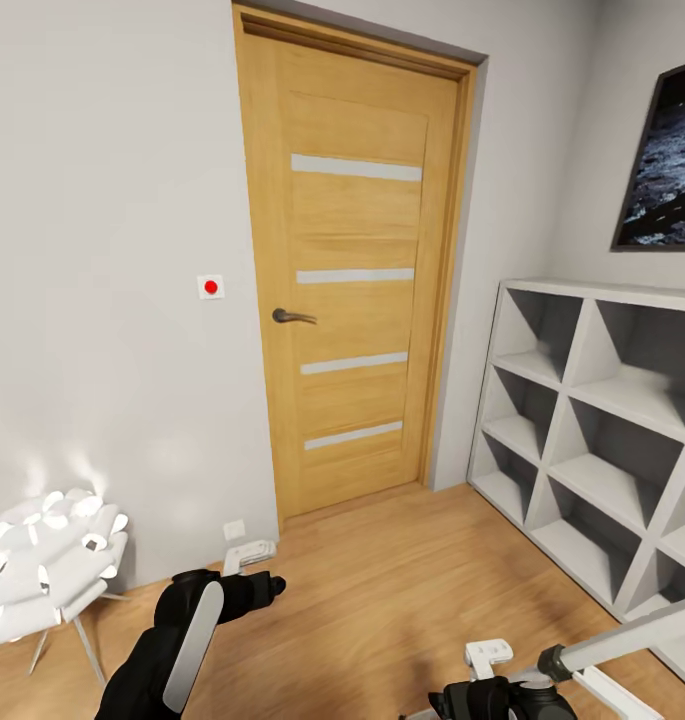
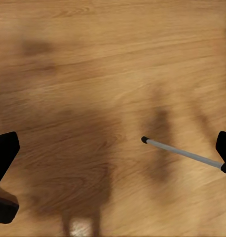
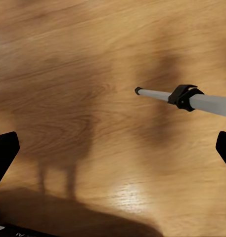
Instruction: Attach the digital camera to the camera tripod in the bedroom.
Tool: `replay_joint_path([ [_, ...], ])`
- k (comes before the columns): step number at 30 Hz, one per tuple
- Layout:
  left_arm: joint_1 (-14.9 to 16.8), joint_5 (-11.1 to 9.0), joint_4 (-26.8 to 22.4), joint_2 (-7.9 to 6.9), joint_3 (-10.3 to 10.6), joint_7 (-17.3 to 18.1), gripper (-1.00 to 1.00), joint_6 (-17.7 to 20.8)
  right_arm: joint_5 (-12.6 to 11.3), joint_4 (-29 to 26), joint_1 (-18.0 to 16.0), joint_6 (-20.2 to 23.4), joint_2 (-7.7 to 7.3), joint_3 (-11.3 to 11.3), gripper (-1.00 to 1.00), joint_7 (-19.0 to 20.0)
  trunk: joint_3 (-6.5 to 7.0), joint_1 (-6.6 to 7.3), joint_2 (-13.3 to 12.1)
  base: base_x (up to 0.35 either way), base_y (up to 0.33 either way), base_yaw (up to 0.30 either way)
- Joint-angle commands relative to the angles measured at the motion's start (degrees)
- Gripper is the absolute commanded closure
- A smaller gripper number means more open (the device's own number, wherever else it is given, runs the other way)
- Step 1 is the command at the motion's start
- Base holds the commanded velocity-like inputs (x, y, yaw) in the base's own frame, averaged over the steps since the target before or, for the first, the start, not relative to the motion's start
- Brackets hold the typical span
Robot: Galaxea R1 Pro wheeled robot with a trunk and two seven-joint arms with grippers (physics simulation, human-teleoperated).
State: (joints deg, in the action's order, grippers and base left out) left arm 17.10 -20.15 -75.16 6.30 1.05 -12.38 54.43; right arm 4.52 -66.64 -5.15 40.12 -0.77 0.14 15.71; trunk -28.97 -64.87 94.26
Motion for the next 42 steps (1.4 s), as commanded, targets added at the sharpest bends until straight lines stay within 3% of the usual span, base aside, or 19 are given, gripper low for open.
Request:
replay_joint_path([
  [1,0.04,-0.82,-0.03,-0.02,0.02,-0.56,-1.00,0.16,0.48,-0.07,-0.03,0.22,-0.02,0.02,-1.00,0.37,-0.25,-0.22,0.45,0.000,0.000,0.000],
  [22,0.04,-1.29,0.02,-0.06,0.01,-0.63,-1.00,0.15,0.40,-0.10,-0.03,0.47,-0.33,0.09,-1.00,0.53,-4.02,-4.84,8.87,0.000,0.000,0.000],
  [23,0.04,-1.29,-0.03,-0.06,0.01,-0.66,-1.00,-0.24,0.50,-0.19,-0.03,2.38,-0.14,0.29,-1.00,3.55,-4.20,-5.06,9.27,0.000,0.000,0.000],
  [27,0.04,-1.29,-0.06,-0.06,-0.02,-0.86,-1.00,-1.81,0.49,-0.92,-0.03,3.49,-0.25,0.99,-1.00,7.62,-4.92,-5.93,10.88,0.000,0.000,0.000],
  [30,0.04,-1.29,-0.07,-0.06,-0.05,-0.93,-1.00,-2.51,0.52,-1.99,-0.03,5.20,-0.49,2.44,-1.00,13.92,-5.46,-6.59,12.08,0.000,0.000,0.000],
  [31,0.04,-1.29,-0.07,-0.06,-0.06,-0.95,-1.00,-2.69,0.56,-2.94,-0.03,6.08,-0.62,3.22,-1.00,18.20,-5.64,-6.81,12.48,0.000,0.000,0.000],
  [36,0.04,-1.26,-0.07,-0.08,-0.07,-0.97,-1.00,-2.91,0.76,-7.24,-0.03,7.44,-0.84,3.84,-1.00,29.42,-6.53,-7.91,14.49,0.000,0.000,0.000],
  [37,0.04,-1.24,-0.07,-0.11,-0.09,-0.97,-1.00,-2.95,0.82,-9.73,-0.03,7.69,-0.88,3.38,-1.00,33.02,-6.71,-8.13,14.89,0.000,0.000,0.000],
  [38,0.04,-1.21,-0.08,-0.13,-0.15,-1.01,-1.00,-2.98,0.87,-13.74,-0.03,7.91,-1.05,1.44,-1.00,36.51,-6.89,-8.35,15.29,0.000,0.000,0.000],
  [42,0.04,-1.15,-0.08,-0.20,-0.28,-1.05,-1.00,-3.01,0.77,-19.37,-0.03,8.16,-1.62,-3.43,-1.00,39.01,-7.61,-9.23,16.89,0.000,0.000,0.000],
])
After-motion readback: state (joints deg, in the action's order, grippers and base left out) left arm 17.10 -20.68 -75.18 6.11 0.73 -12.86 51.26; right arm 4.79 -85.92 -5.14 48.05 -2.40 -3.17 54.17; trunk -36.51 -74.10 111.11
